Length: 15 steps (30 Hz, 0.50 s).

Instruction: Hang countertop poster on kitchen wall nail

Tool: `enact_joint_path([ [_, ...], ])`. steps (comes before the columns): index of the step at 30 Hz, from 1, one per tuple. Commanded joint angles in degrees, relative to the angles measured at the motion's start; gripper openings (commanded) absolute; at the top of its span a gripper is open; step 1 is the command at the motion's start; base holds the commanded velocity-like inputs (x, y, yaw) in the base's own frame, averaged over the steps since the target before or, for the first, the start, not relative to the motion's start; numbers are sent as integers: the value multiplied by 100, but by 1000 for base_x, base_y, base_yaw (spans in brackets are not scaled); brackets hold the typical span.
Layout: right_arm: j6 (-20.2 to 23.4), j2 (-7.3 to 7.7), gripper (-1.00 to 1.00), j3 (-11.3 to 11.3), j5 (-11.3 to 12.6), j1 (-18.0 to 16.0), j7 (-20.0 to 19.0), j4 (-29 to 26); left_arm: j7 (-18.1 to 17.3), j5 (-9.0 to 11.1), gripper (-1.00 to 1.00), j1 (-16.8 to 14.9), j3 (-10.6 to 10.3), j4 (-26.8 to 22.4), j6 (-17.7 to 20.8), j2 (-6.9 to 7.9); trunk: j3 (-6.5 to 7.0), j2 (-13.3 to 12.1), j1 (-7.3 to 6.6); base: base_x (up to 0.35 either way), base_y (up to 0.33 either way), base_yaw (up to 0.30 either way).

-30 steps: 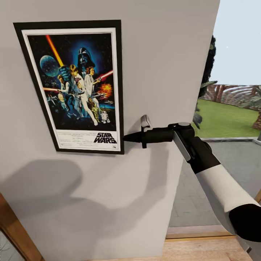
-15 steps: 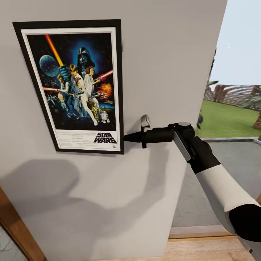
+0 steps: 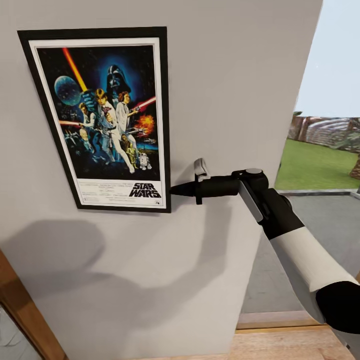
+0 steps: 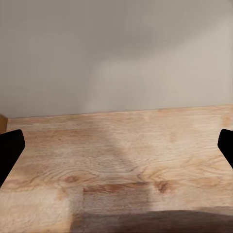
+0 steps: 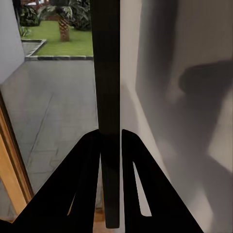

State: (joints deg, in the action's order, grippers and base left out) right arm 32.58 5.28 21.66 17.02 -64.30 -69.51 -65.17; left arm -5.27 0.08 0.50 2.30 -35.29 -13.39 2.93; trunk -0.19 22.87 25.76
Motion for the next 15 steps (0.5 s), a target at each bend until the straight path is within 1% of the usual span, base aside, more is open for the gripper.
enact_joint_path([
  [1,64,4,-100,13,56,-4,-1,2,-45,1,100,2,24,-4,-5,-3,-2,5,3,0,65,0],
  [15,64,8,-100,13,56,-4,-1,4,-45,1,100,2,26,-4,-5,-3,-2,5,3,0,19,0],
])
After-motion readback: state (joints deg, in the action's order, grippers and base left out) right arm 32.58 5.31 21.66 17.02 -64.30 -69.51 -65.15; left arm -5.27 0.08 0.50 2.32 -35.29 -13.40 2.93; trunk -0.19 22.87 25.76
